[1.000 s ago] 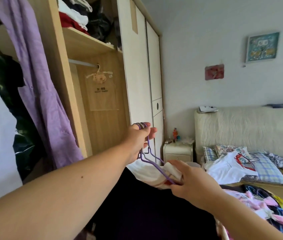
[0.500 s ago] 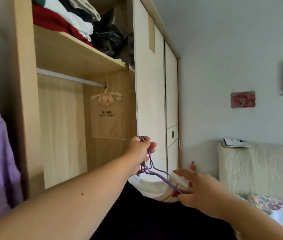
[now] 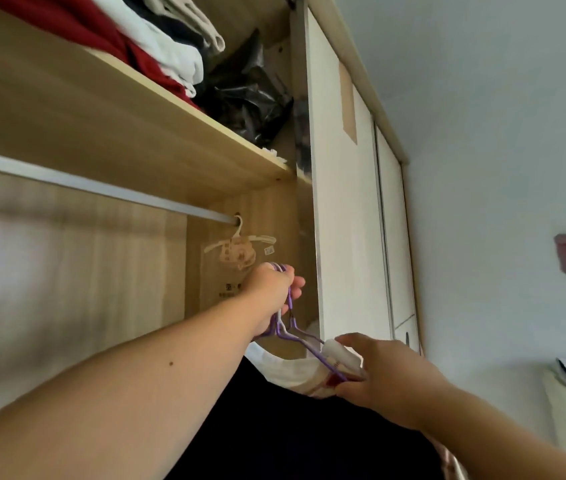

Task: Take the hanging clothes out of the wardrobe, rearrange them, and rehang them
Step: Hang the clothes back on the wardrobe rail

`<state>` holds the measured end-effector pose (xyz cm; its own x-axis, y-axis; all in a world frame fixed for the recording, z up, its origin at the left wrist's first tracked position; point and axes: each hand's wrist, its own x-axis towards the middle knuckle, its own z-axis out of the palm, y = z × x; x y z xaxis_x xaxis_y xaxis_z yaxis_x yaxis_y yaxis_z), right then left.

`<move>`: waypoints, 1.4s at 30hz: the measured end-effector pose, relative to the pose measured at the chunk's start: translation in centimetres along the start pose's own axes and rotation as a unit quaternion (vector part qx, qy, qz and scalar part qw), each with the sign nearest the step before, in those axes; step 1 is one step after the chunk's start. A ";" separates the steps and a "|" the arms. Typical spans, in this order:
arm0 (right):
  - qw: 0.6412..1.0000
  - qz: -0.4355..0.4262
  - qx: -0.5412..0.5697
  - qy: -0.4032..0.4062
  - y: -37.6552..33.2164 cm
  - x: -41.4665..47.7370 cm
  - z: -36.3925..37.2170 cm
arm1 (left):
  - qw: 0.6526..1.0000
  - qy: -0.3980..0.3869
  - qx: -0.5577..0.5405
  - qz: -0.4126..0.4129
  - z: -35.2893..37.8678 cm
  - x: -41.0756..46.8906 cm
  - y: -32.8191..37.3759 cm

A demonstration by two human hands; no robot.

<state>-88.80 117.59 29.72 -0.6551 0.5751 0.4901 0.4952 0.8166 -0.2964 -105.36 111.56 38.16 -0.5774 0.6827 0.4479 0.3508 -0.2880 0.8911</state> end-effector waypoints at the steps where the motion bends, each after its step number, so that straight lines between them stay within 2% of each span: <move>1: 1.000 -0.005 0.011 -0.005 0.1 1.9 0.3 | 1.000 0.006 0.009 0.000 -0.3 1.7 -0.1; 8: 0.993 -0.076 0.094 -0.006 0.6 14.4 2.4 | 0.997 0.041 0.053 0.030 -2.6 12.9 0.0; 13: 0.975 -0.143 0.162 -0.044 0.3 21.7 2.9 | 0.992 0.066 0.095 0.056 -4.2 18.4 1.0; 18: 0.962 -0.220 0.150 -0.053 -0.8 27.8 2.0 | 0.979 0.105 0.155 0.078 -5.8 22.8 1.6; 23: 0.942 -0.269 0.185 -0.078 -2.9 31.6 1.1 | 0.935 0.153 0.301 0.111 -8.3 26.5 2.3; 26: 0.946 -0.286 0.146 -0.041 -3.9 33.3 1.0 | 0.919 0.167 0.332 0.133 -9.0 27.7 2.6; 30: 0.950 -0.287 0.119 0.009 -4.8 34.5 0.6 | 0.877 0.179 0.414 0.167 -10.0 28.9 3.8; 36: 0.953 -0.273 0.127 -0.034 -5.6 35.9 -1.4 | 0.841 0.169 0.468 0.212 -10.8 32.2 5.1; 39: 0.959 -0.267 0.086 0.035 -6.1 36.9 -1.3 | 0.826 0.165 0.492 0.220 -11.9 34.0 5.7; 42: 0.956 -0.259 0.108 0.085 -6.6 38.1 -0.5 | 0.810 0.149 0.529 0.205 -13.3 35.7 6.2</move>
<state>-116.71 134.10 50.74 -0.6700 0.0892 0.7370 -0.0117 0.9914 -0.1306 -133.66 125.23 60.64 -0.3484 0.4378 0.8288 0.9027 0.3948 0.1710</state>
